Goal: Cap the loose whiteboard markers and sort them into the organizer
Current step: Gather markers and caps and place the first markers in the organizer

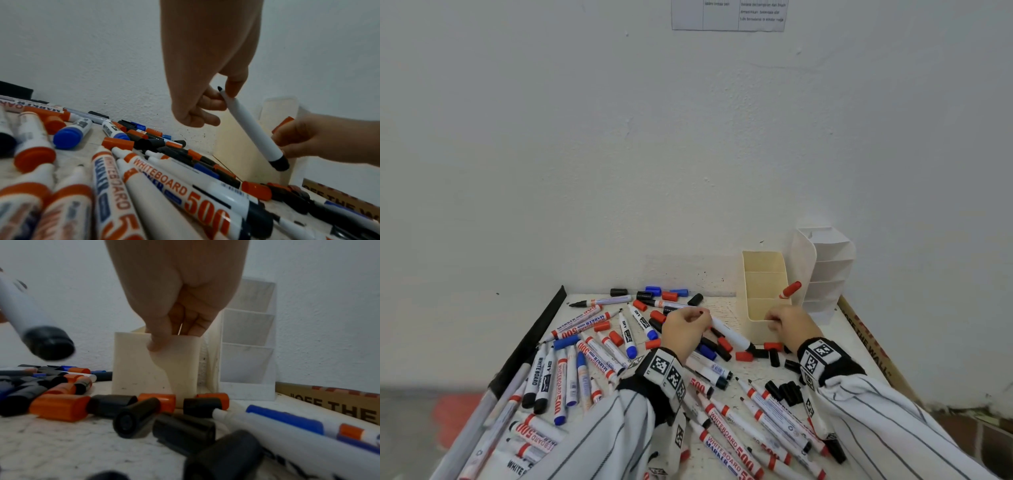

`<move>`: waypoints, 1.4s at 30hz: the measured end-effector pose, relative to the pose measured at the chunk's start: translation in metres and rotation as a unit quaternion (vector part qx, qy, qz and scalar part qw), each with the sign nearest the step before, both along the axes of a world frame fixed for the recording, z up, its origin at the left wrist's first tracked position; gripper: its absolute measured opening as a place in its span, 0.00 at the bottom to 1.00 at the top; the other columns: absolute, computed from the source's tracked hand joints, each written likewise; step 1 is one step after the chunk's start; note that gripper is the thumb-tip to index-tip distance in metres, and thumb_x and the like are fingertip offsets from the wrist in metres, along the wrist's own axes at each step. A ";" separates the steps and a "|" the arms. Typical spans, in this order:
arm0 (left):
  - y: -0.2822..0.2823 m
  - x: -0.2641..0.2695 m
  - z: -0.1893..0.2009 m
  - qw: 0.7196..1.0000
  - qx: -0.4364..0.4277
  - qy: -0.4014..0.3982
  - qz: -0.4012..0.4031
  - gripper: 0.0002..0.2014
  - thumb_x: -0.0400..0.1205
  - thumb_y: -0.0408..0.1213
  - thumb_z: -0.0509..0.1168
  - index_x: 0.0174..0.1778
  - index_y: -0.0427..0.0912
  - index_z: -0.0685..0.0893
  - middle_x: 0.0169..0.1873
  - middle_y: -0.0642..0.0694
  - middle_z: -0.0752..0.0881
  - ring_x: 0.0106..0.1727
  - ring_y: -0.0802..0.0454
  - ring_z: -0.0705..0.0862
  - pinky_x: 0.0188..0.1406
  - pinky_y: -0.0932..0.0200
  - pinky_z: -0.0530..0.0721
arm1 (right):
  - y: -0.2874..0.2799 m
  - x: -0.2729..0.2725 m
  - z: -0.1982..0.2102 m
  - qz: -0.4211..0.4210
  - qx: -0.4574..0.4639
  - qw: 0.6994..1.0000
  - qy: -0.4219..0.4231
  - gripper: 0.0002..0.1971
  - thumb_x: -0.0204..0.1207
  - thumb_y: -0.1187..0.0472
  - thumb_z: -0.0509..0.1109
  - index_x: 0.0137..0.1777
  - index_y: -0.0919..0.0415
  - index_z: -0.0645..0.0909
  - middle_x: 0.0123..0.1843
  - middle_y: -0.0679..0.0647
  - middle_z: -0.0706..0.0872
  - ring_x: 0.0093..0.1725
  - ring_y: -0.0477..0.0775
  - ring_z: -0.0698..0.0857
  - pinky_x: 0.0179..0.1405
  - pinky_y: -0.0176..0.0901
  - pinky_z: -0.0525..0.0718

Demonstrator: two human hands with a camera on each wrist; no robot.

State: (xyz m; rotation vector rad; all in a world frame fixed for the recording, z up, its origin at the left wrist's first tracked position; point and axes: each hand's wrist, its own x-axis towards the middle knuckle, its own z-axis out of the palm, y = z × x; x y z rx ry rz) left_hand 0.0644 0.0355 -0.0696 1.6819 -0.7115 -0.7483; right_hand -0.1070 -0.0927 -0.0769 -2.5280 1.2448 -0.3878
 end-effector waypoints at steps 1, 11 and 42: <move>0.001 0.002 0.003 0.999 -0.017 0.027 0.010 0.09 0.80 0.37 0.65 0.51 0.37 0.86 0.41 0.44 0.88 0.46 0.50 0.86 0.53 0.54 0.85 | 0.000 -0.001 0.000 -0.005 -0.001 1.000 0.002 0.08 0.78 0.67 0.63 0.50 0.63 0.84 0.50 0.58 0.87 0.51 0.55 0.82 0.54 0.43 0.78; 0.020 0.011 0.024 0.965 -0.136 0.209 0.080 0.08 0.85 0.32 0.55 0.55 0.37 0.79 0.45 0.41 0.84 0.44 0.45 0.87 0.41 0.54 0.88 | 0.009 -0.002 0.004 -0.043 -0.014 0.999 0.009 0.10 0.79 0.66 0.62 0.54 0.63 0.83 0.54 0.58 0.86 0.54 0.56 0.83 0.57 0.43 0.79; 0.092 -0.003 0.002 0.989 0.138 0.052 -0.032 0.23 0.85 0.36 0.59 0.78 0.47 0.67 0.38 0.43 0.80 0.26 0.55 0.77 0.18 0.65 0.77 | 0.089 -0.085 0.036 -0.048 0.224 0.929 0.291 0.15 0.67 0.61 0.78 0.53 0.56 0.80 0.44 0.46 0.78 0.38 0.43 0.78 0.35 0.31 0.77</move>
